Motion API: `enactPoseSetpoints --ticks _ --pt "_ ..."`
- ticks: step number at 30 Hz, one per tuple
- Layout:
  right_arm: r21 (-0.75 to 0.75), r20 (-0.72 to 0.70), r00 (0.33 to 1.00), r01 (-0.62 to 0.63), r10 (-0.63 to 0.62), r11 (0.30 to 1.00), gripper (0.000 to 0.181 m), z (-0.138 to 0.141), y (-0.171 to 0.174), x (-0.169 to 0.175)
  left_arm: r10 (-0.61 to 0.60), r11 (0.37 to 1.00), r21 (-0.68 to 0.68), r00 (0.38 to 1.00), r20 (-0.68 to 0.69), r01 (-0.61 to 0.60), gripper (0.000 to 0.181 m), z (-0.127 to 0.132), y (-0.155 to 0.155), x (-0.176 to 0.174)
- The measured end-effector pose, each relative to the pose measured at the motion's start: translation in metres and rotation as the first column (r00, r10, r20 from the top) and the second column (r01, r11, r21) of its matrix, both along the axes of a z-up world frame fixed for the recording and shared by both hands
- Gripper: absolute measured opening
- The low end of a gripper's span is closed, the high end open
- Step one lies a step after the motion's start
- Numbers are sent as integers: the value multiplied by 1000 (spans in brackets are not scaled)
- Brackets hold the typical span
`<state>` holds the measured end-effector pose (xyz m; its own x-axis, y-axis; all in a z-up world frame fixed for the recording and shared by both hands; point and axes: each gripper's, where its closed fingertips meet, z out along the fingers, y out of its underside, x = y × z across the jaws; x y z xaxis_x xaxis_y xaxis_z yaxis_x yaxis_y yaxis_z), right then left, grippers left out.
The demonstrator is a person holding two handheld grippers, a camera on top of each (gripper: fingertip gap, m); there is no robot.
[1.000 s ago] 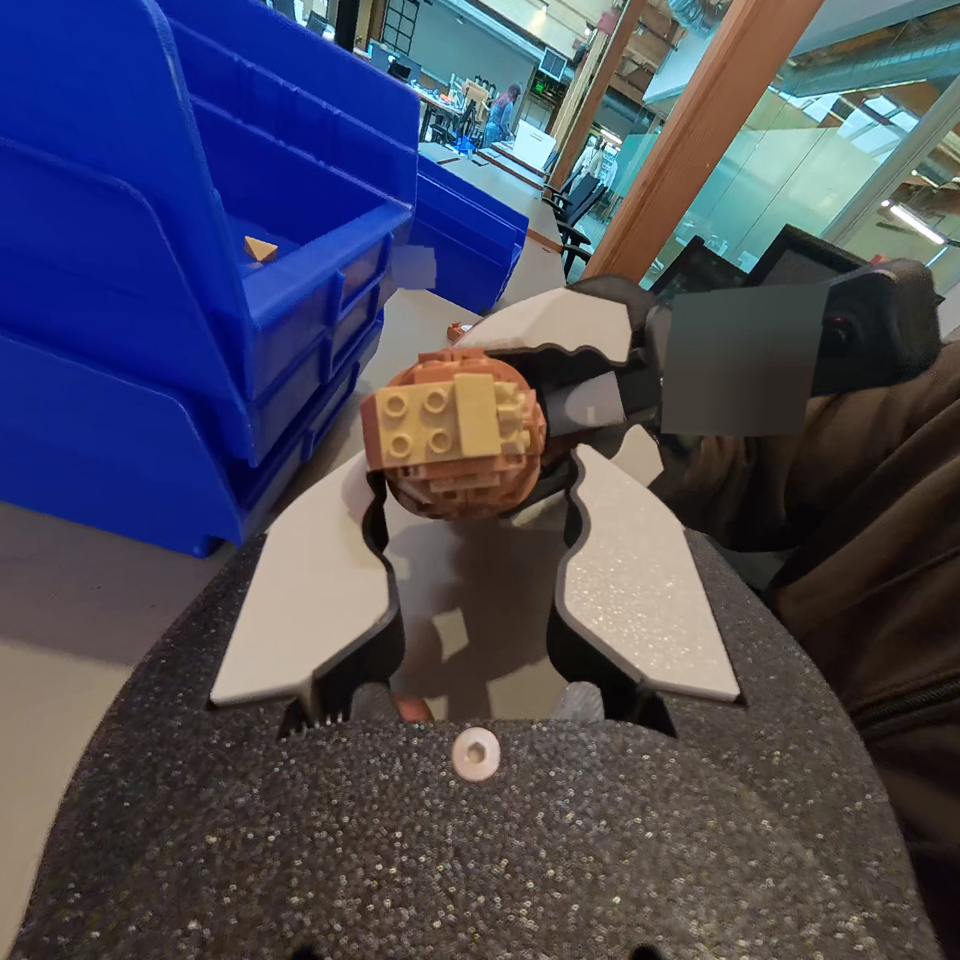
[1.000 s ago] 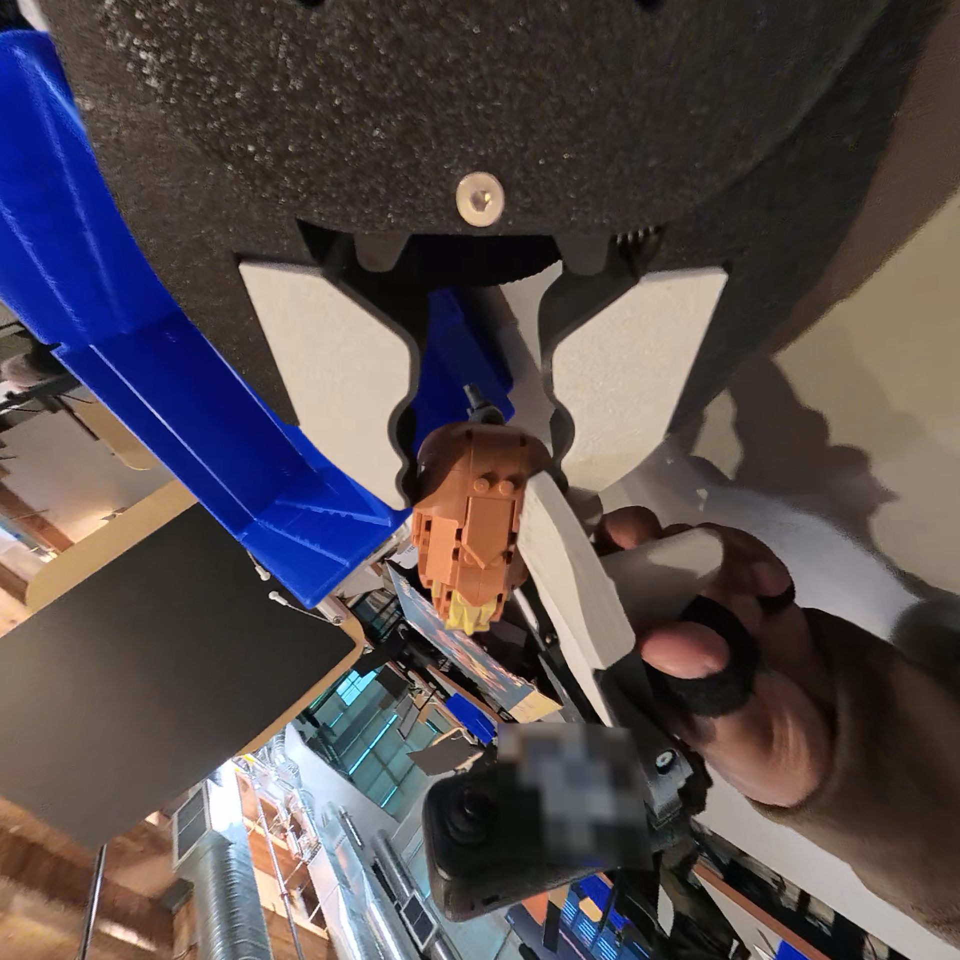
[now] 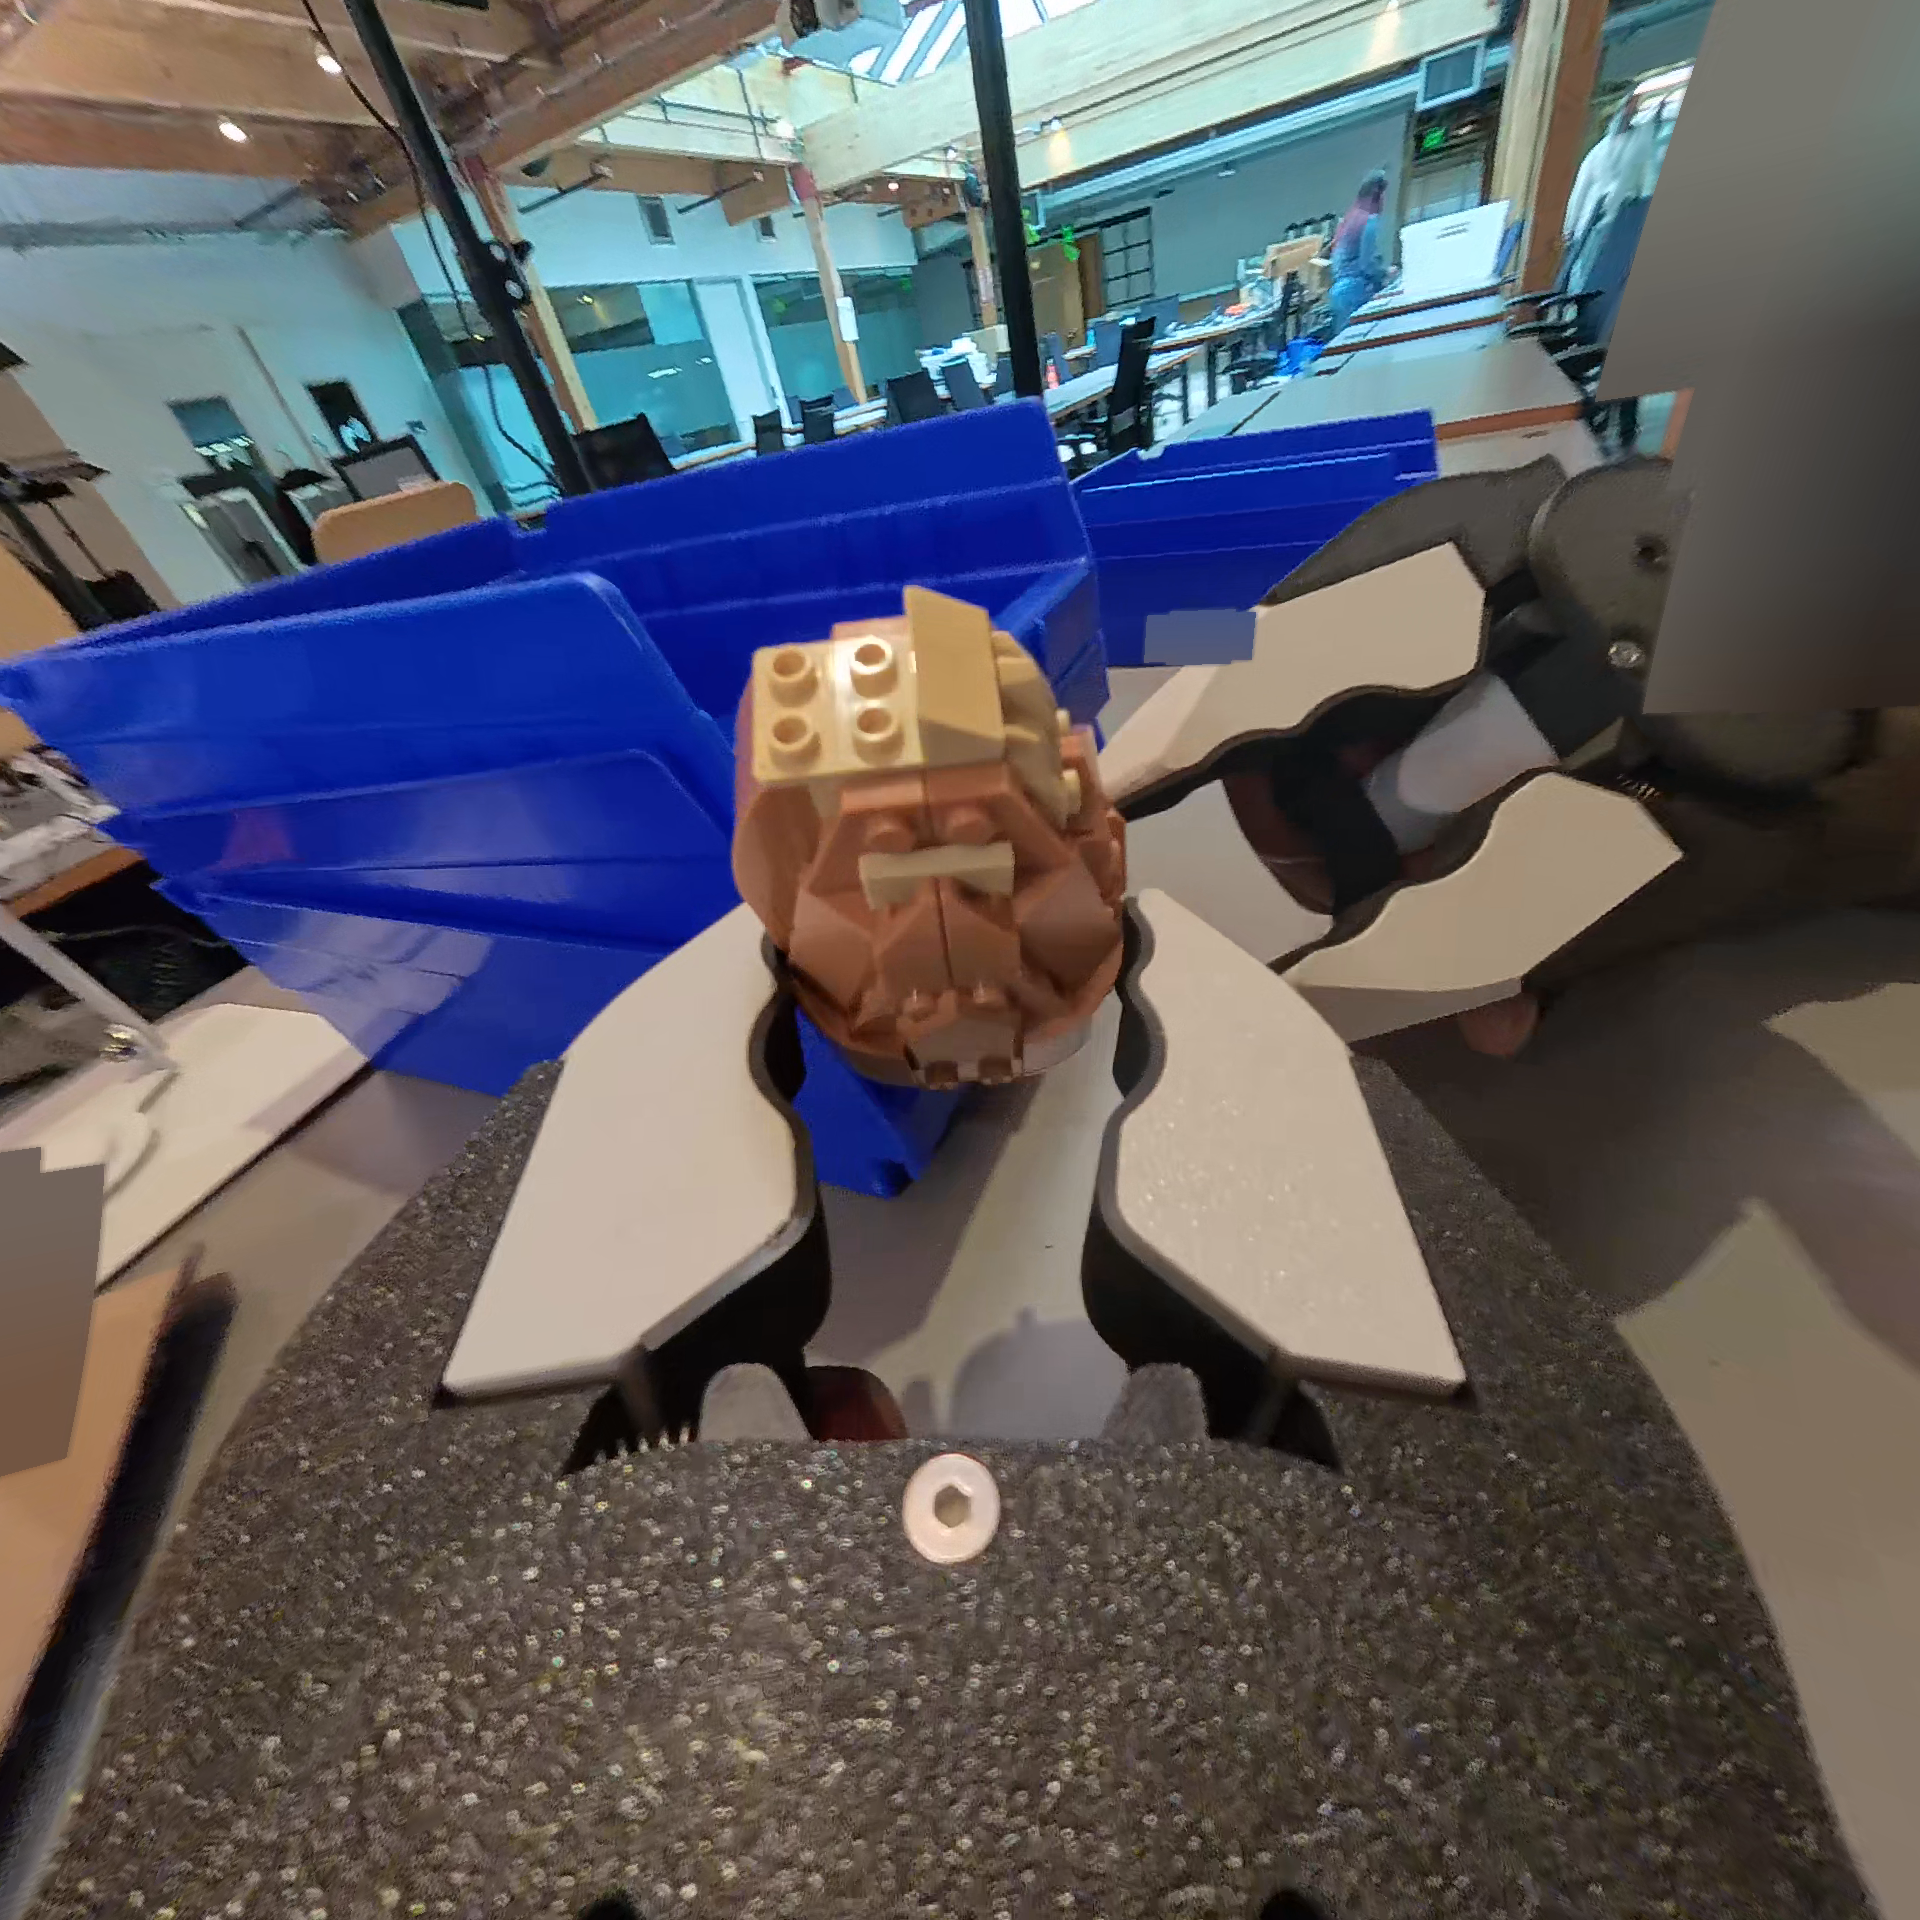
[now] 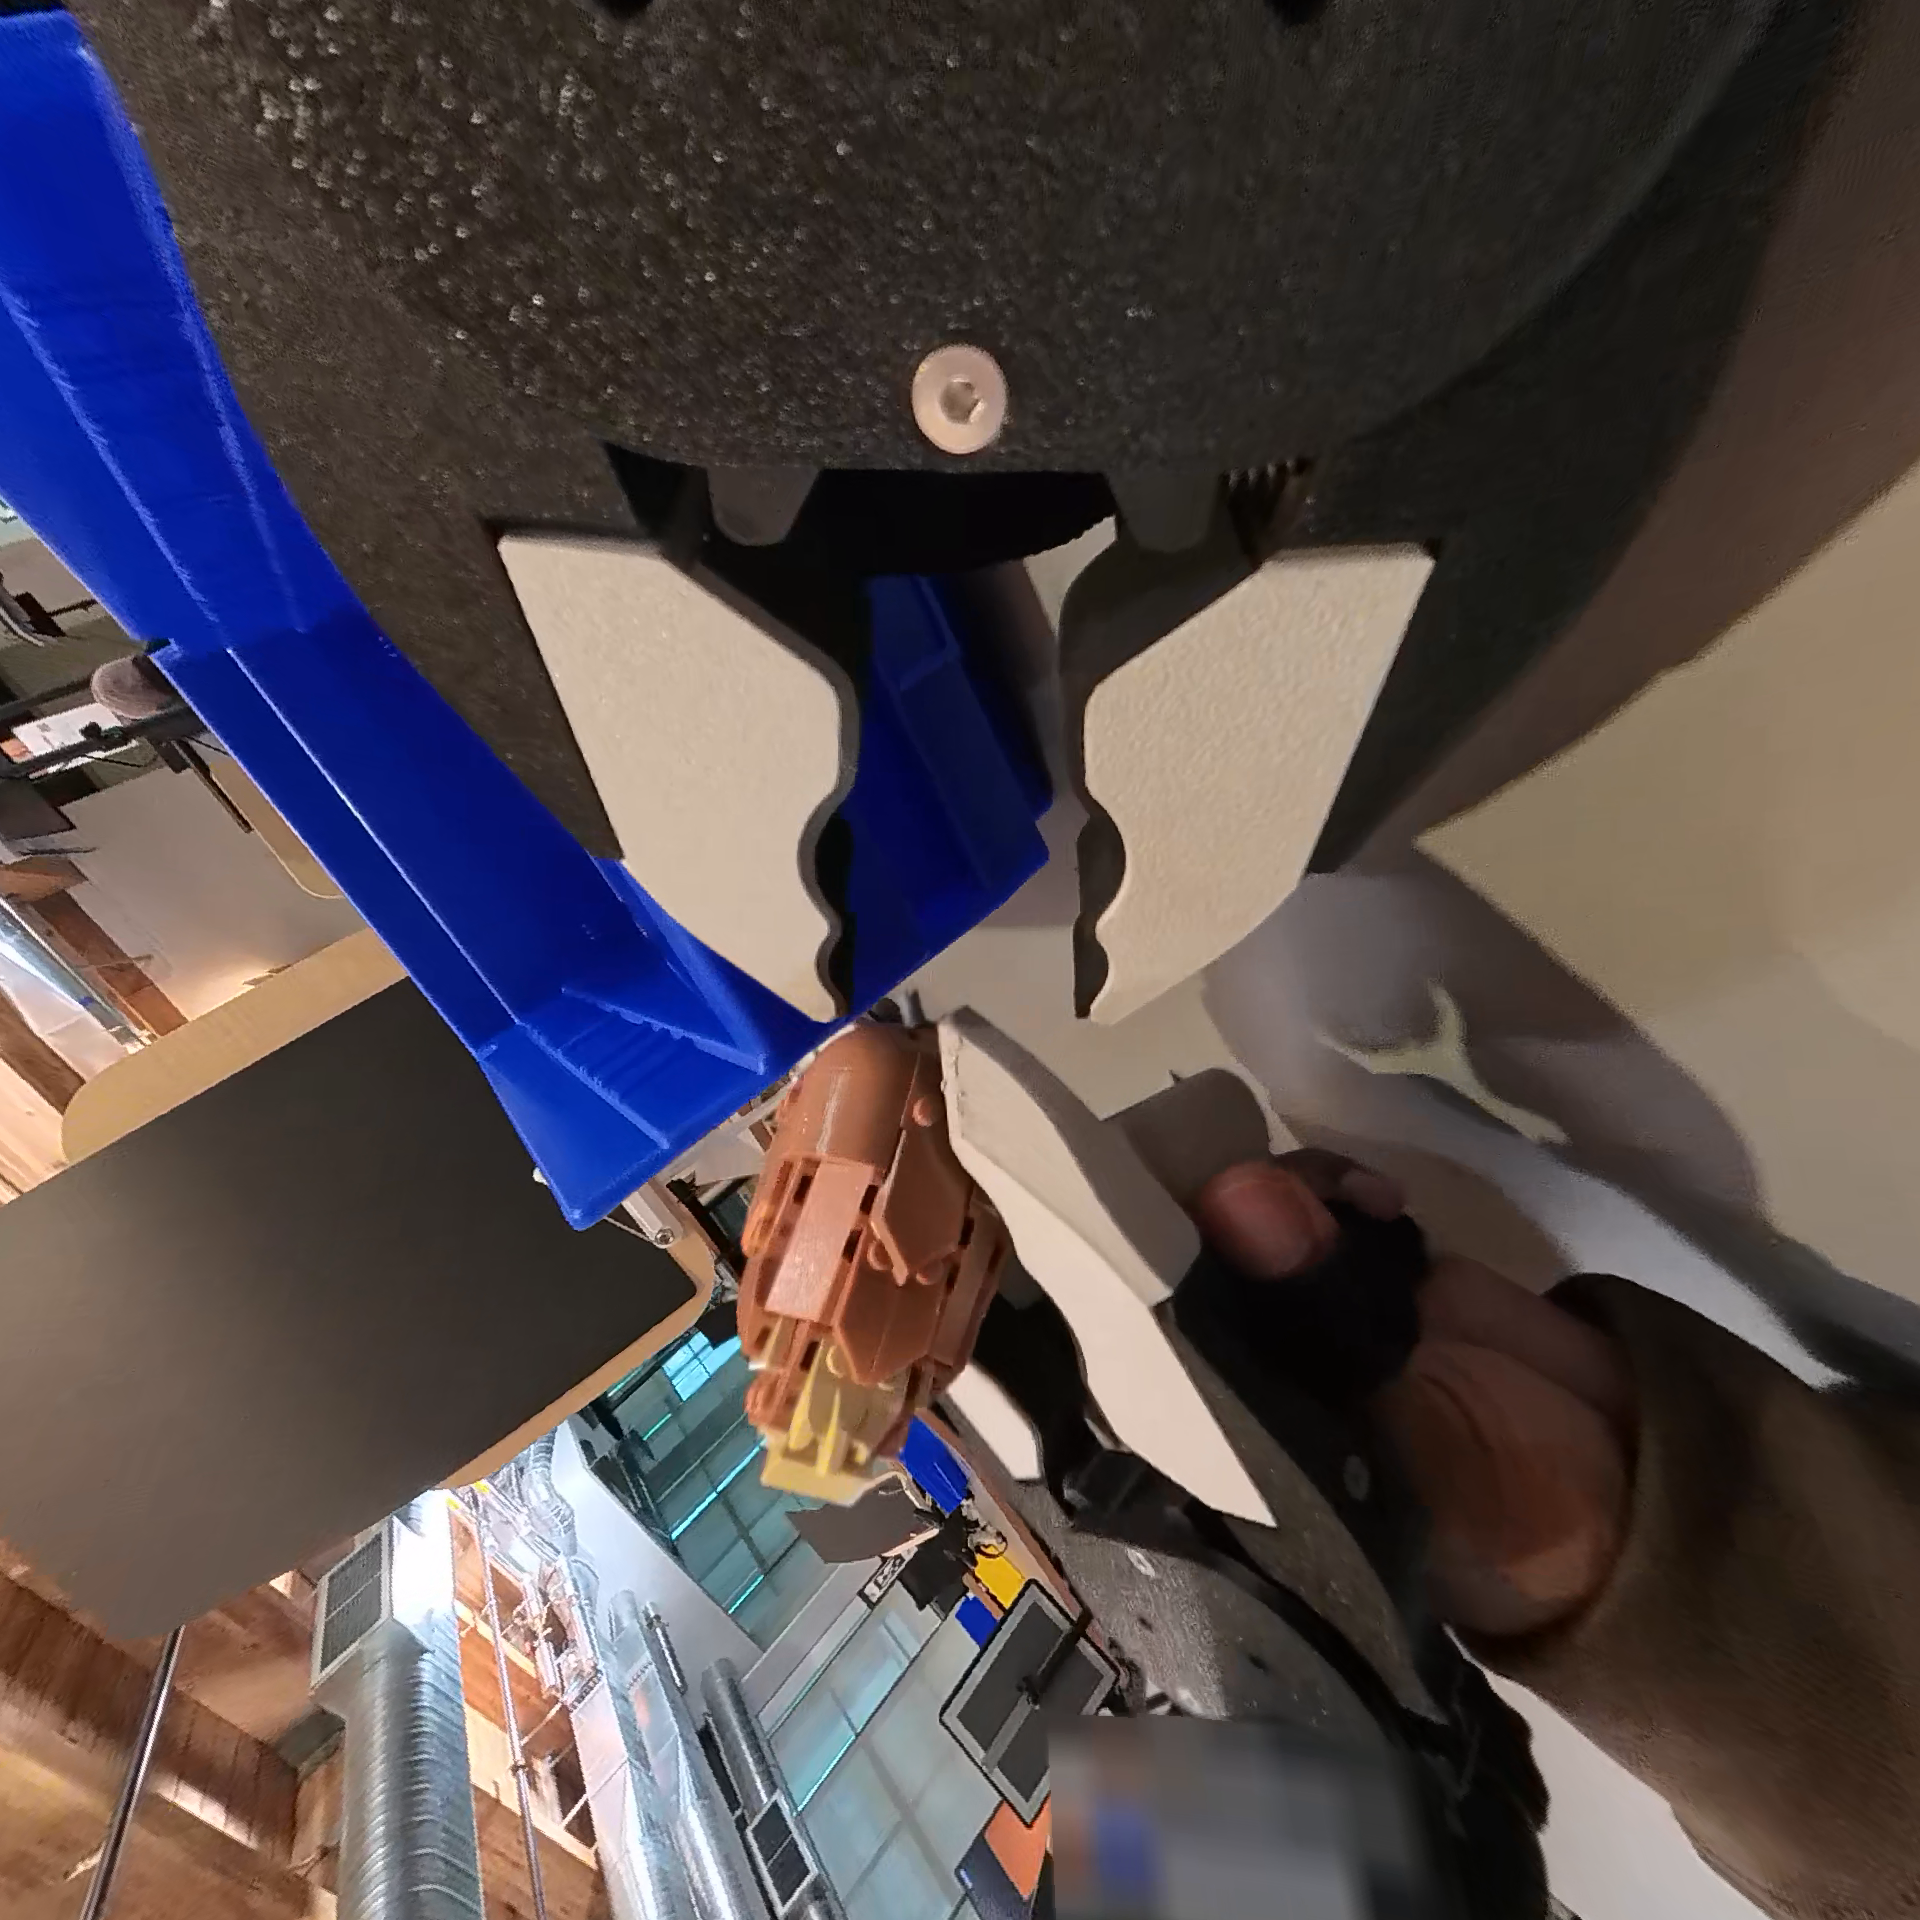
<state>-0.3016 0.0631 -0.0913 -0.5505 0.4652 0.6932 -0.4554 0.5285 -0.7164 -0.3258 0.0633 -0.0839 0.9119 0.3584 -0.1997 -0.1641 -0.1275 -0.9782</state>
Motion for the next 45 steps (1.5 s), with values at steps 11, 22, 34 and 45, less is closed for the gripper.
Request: enactPoseSetpoints --ticks 11,22,34,45 --pt "-283 88 972 -184 216 941 38 31 4 18 -18 997 -75 981 -192 4 59 -8 6 9" --pt "-385 103 976 -138 191 913 36 33 11 16 -39 999 -18 994 -98 38 59 -10 15 17" --pt "-479 207 945 -129 255 868 34 19 11 19 -44 995 87 999 -8 45 59 -10 12 18" --pt "-493 52 948 -249 314 833 33 43 9 50 -94 986 131 992 -80 103 59 4 1 50"
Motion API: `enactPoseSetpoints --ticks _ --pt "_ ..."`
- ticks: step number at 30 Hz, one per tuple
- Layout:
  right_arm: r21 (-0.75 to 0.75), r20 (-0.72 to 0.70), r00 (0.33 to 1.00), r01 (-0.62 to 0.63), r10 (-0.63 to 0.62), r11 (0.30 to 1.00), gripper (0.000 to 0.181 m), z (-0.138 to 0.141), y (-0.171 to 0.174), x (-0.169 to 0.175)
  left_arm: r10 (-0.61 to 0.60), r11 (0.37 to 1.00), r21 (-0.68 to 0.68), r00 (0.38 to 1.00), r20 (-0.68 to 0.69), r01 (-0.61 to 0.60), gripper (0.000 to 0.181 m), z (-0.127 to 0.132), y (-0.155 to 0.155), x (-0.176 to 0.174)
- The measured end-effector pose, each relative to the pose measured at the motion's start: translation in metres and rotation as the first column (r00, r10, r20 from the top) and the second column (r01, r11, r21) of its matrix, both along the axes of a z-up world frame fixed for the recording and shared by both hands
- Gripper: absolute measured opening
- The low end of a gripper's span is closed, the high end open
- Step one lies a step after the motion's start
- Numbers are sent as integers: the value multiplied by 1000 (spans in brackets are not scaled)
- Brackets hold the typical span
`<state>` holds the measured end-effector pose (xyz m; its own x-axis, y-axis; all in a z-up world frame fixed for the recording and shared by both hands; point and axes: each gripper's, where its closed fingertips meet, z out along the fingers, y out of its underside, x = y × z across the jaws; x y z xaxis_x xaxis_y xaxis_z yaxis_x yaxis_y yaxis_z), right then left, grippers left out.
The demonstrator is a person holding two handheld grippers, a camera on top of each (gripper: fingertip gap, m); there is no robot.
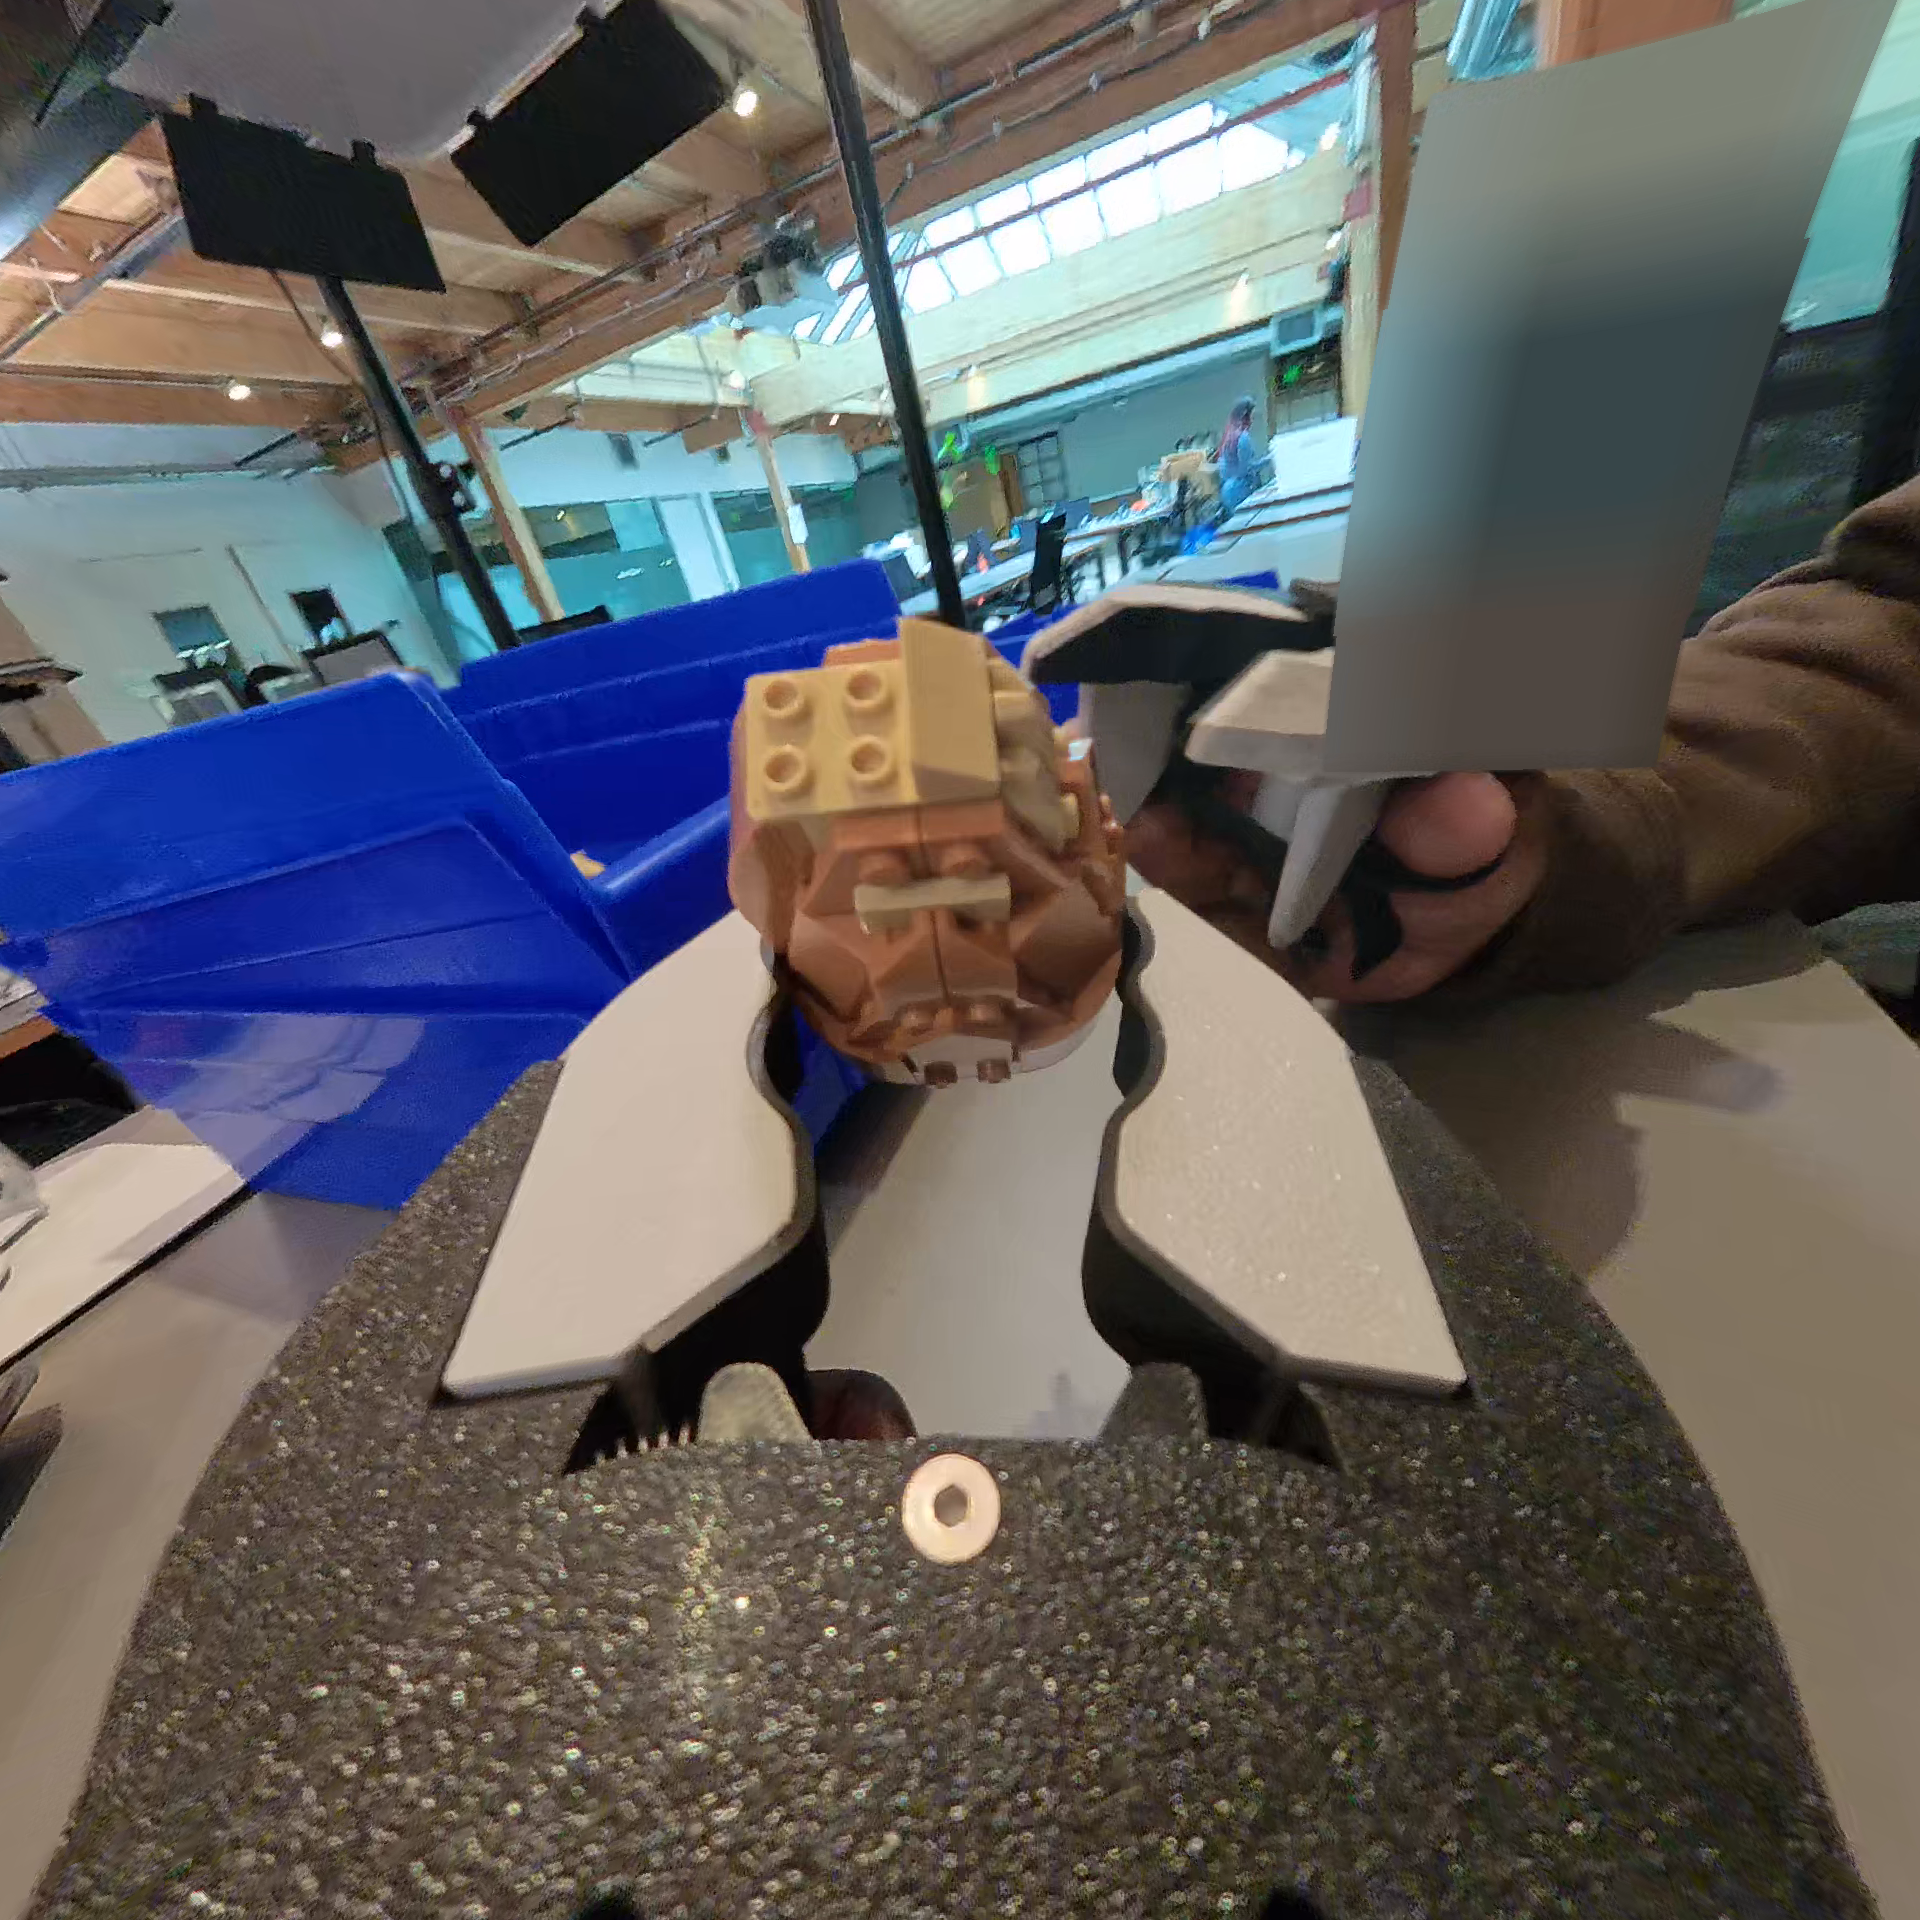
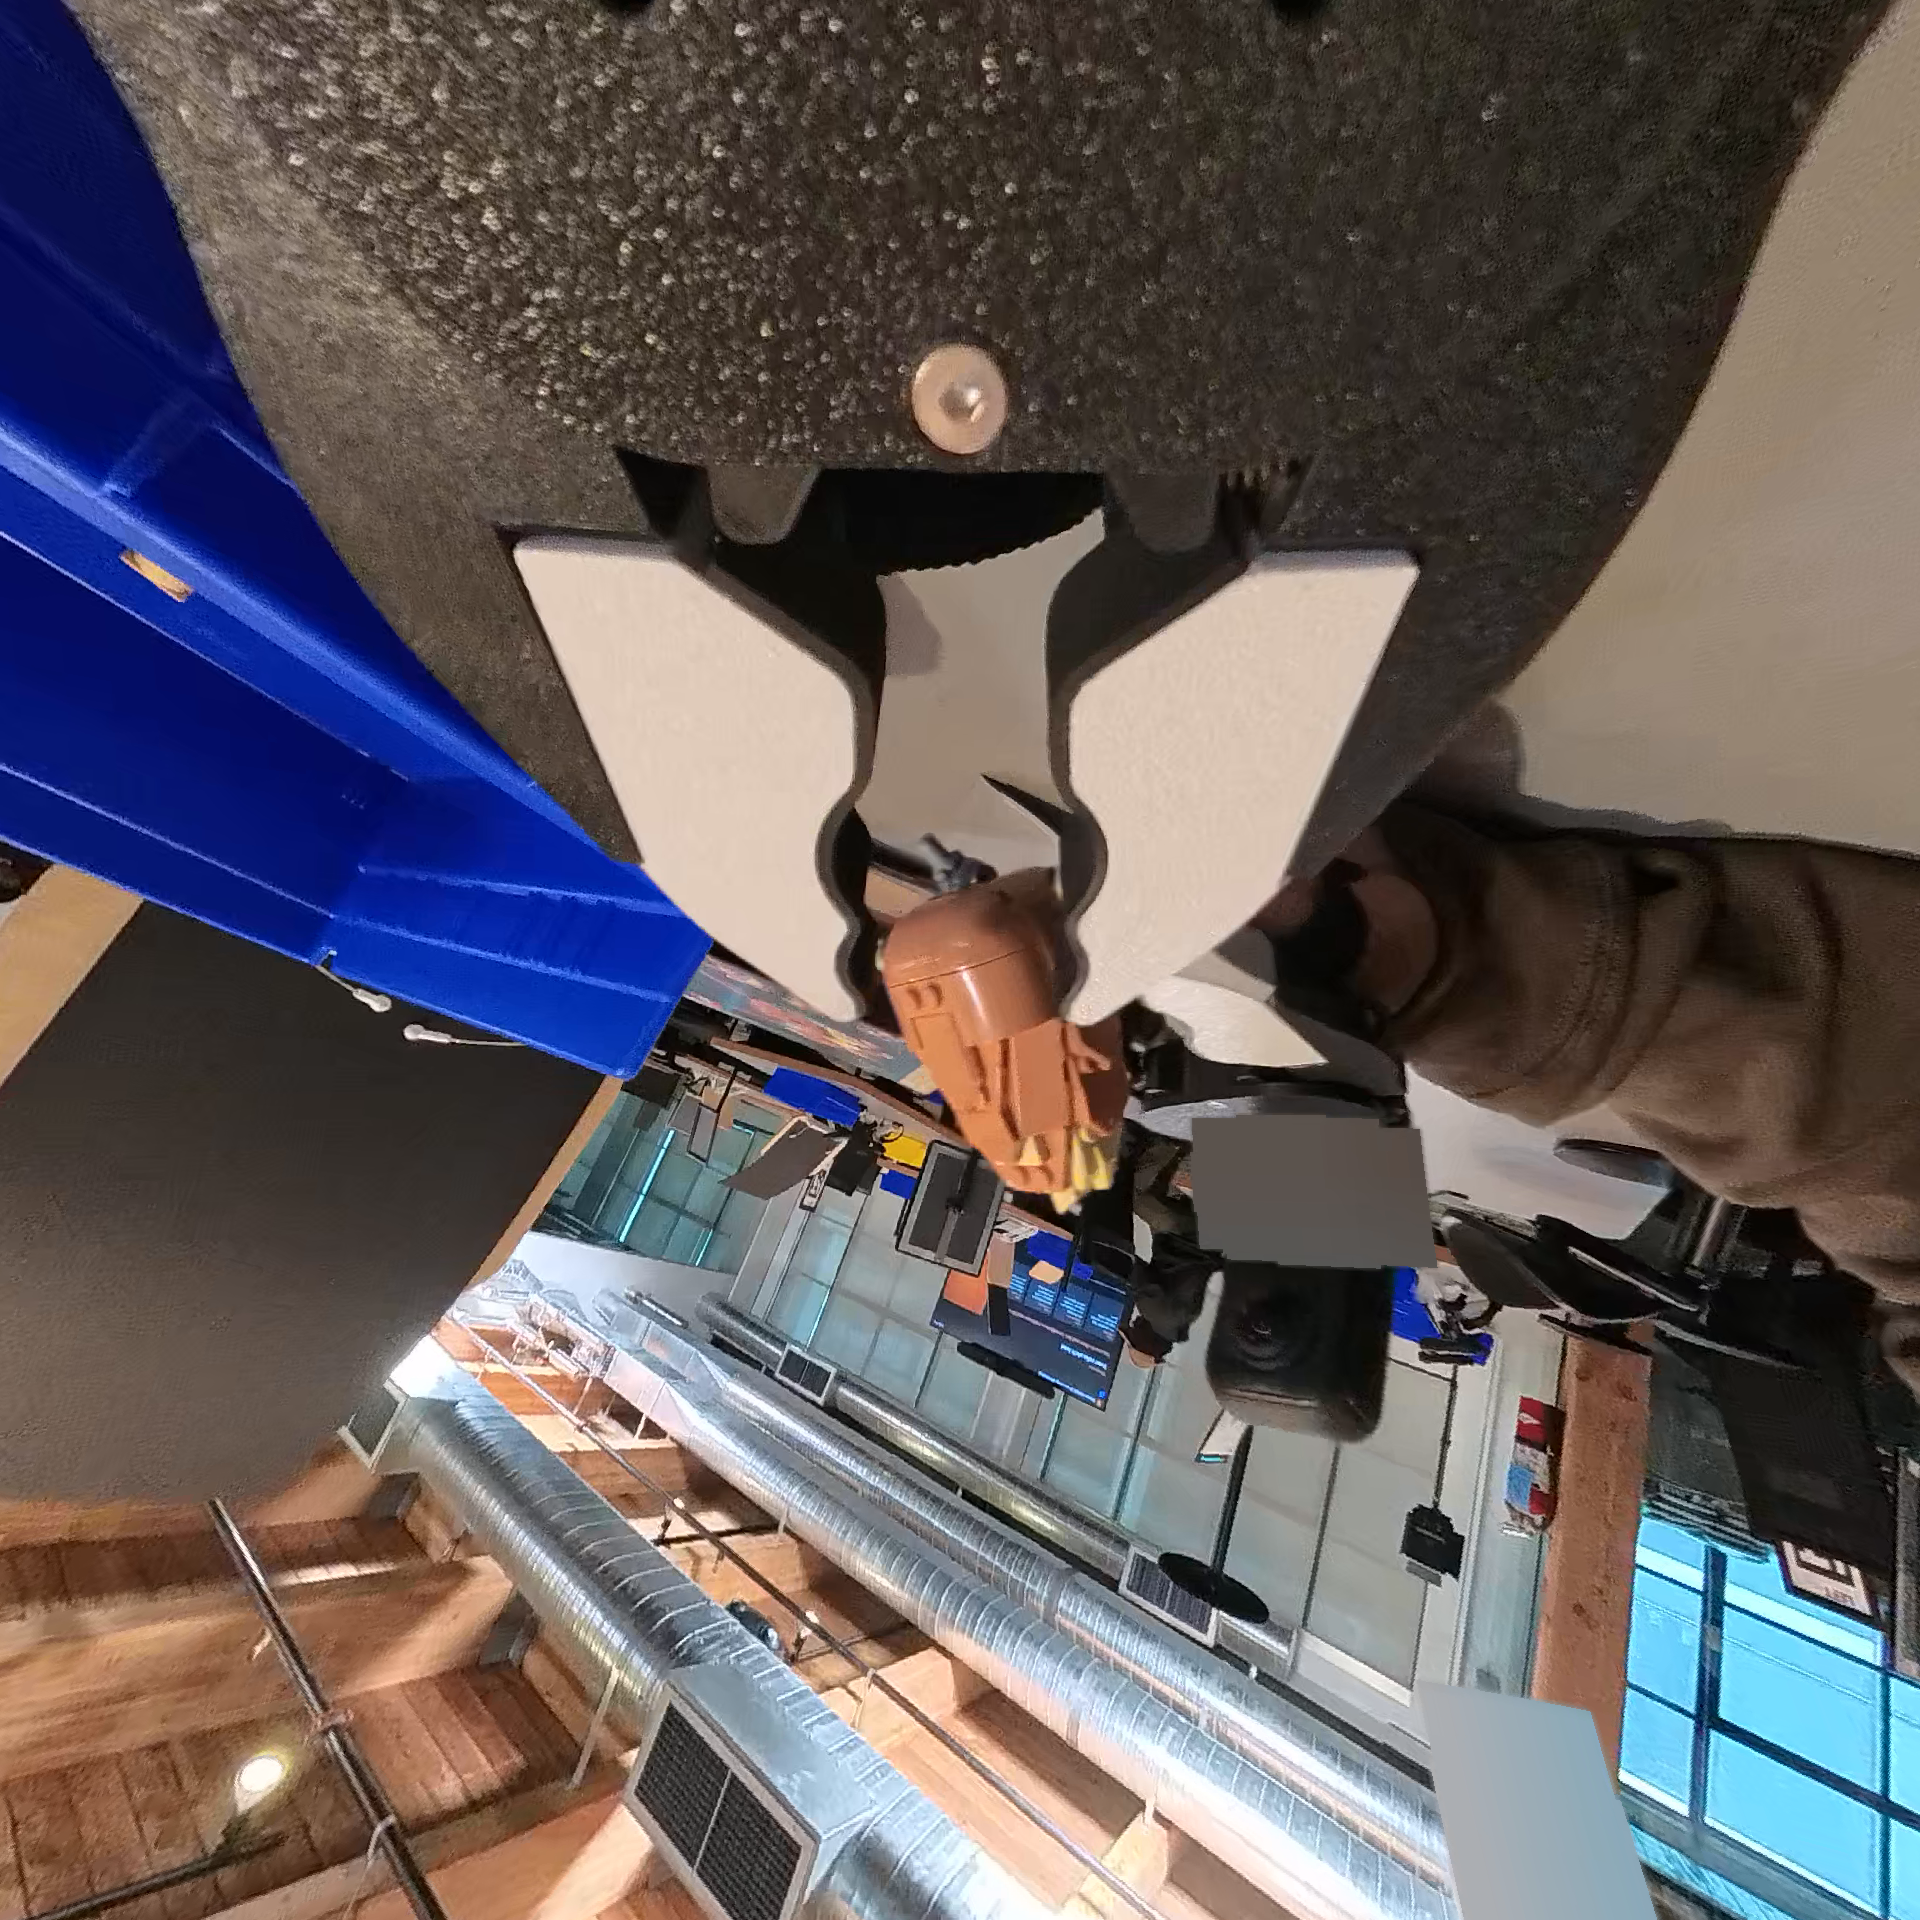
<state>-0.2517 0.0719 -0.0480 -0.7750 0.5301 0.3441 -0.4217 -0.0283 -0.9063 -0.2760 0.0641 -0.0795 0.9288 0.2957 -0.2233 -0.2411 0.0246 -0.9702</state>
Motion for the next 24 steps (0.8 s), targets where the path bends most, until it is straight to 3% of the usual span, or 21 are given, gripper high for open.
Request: enactPoseSetpoints --ticks 4,8,16,20,24 --pt "-11 14 1000 -9 10 1000 31 2 3 8 117 981 -162 991 61 -106 59 -21 -8 9" --pt "3 74 997 -14 14 1000 28 -6 -1 19 177 934 -339 970 168 -111 59 -56 -17 29" --pt "3 335 939 -88 82 996 29 -36 -16 21 218 836 -548 899 380 29 59 -97 -28 56" --pt "-26 437 893 -108 109 994 29 -41 -16 12 186 825 -554 868 460 116 59 -103 -34 54" --pt "-35 501 864 -29 42 999 27 -45 -10 1 231 758 -647 898 374 74 59 -115 -42 50"
